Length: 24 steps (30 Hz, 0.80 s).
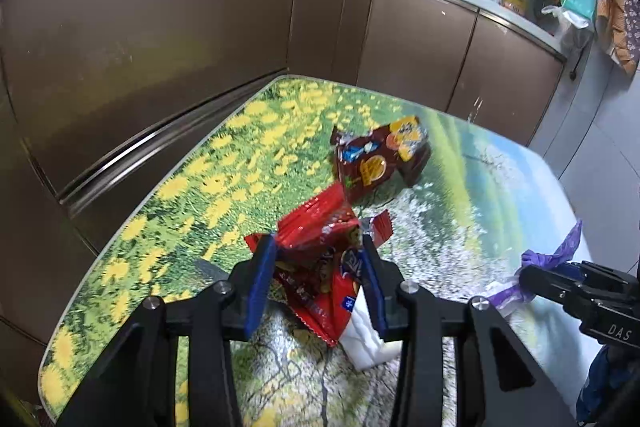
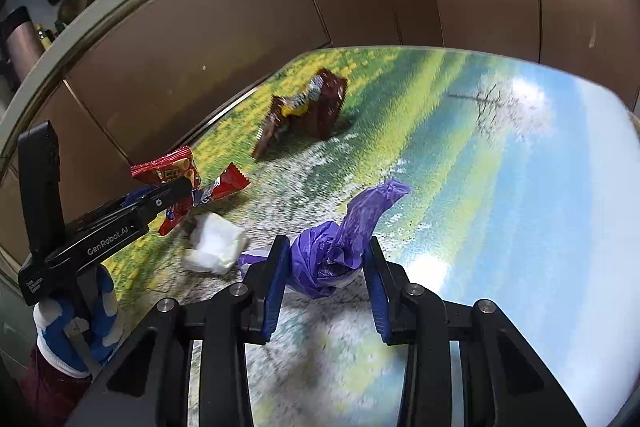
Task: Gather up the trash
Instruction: 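Grasp red snack wrapper with left tool while right tool grasps purple glove, then carry wrapper and glove over the white bin and open both tools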
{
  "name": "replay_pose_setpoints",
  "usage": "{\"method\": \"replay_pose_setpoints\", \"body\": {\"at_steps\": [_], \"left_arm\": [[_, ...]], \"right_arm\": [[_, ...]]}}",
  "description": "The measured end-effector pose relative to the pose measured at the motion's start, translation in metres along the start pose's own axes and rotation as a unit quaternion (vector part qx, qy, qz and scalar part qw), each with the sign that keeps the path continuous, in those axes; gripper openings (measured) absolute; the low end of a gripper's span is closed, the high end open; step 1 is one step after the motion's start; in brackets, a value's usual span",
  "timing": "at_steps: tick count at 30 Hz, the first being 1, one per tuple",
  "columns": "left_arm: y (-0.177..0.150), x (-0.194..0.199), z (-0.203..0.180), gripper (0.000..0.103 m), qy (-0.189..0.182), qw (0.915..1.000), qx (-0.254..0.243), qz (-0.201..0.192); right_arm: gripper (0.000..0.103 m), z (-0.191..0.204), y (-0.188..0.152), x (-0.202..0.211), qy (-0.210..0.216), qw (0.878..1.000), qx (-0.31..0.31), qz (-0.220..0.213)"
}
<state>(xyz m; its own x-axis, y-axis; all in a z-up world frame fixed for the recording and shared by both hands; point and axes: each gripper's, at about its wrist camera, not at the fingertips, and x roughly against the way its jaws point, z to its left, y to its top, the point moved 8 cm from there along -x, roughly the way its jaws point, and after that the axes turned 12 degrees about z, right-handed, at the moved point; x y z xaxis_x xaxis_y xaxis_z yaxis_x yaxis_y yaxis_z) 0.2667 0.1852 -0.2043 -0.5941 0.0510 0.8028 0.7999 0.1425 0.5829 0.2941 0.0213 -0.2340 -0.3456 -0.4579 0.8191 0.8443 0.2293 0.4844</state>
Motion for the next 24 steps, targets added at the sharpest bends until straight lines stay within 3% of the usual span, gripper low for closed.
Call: {"method": "replay_pose_setpoints", "body": {"at_steps": [14, 19, 24], "left_arm": [[-0.01, 0.1, -0.022, 0.039, -0.002, 0.9984, -0.02, -0.053], [-0.018, 0.116, -0.074, 0.039, -0.022, 0.9965, -0.061, -0.054], [-0.026, 0.118, -0.147, 0.039, -0.052, 0.9913, -0.112, -0.044]], "right_arm": [[0.035, 0.019, -0.033, 0.12, -0.009, 0.996, 0.018, -0.089], [0.035, -0.012, -0.054, 0.171, -0.036, 0.991, -0.011, -0.13], [0.035, -0.068, -0.082, 0.216, -0.074, 0.983, -0.058, -0.16]]}}
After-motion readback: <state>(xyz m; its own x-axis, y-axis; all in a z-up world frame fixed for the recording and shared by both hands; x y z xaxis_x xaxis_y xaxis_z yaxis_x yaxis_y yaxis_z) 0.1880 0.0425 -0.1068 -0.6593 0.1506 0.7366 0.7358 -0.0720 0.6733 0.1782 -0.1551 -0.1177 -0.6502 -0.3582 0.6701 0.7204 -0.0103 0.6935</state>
